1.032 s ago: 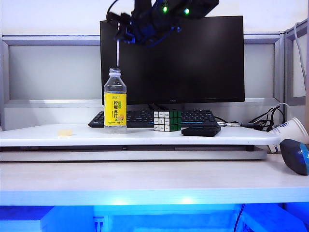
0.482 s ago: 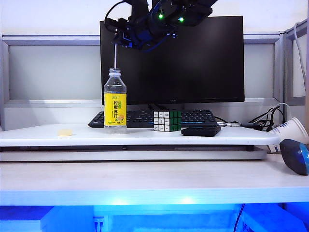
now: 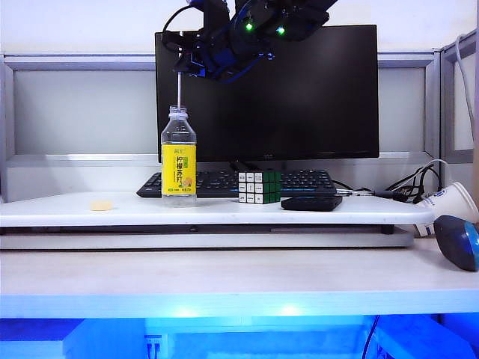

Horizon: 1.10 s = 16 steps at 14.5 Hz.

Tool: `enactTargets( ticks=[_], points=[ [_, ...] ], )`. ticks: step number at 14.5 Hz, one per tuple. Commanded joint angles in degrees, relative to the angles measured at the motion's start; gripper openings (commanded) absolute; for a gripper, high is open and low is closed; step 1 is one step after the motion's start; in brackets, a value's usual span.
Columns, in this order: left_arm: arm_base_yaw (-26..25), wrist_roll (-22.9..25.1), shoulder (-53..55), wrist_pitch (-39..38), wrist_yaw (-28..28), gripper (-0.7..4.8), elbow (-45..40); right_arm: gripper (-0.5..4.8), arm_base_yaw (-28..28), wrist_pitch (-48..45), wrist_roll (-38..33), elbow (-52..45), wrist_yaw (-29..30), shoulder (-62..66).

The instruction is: Grab a stick from the table and stick it in a plastic bottle.

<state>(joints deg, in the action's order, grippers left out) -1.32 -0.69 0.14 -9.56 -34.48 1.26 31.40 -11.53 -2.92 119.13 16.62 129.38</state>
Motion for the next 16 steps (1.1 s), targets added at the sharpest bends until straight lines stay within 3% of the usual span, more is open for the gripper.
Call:
enactTargets(
  ticks=[1, 4, 5, 9, 16],
  points=[
    [-0.02, 0.28, 0.04, -0.24, -0.04, -0.05, 0.13, 1.39, 0.11, -0.7, -0.07, 0.35, 0.02, -0.17],
    [-0.02, 0.28, 0.04, -0.24, -0.04, -0.04, 0.13, 1.41, 0.11, -0.72, -0.07, 0.35, 0.02, -0.24],
    [-0.02, 0.28, 0.04, -0.24, -0.04, -0.05, 0.13, -0.09, -0.15, -0.96, 0.2, 0.35, -2.45, -1.62],
    [-0.02, 0.31, 0.04, -0.24, -0.04, -0.04, 0.13, -0.09, -0.98, 1.51, 0.7, 0.35, -4.52, -5.14],
    [-0.02, 0.28, 0.04, -0.24, -0.22, -0.04, 0.13, -0.09, -3.3, 21.79, 1.36, 0.28, -2.71, -13.2]
  ],
)
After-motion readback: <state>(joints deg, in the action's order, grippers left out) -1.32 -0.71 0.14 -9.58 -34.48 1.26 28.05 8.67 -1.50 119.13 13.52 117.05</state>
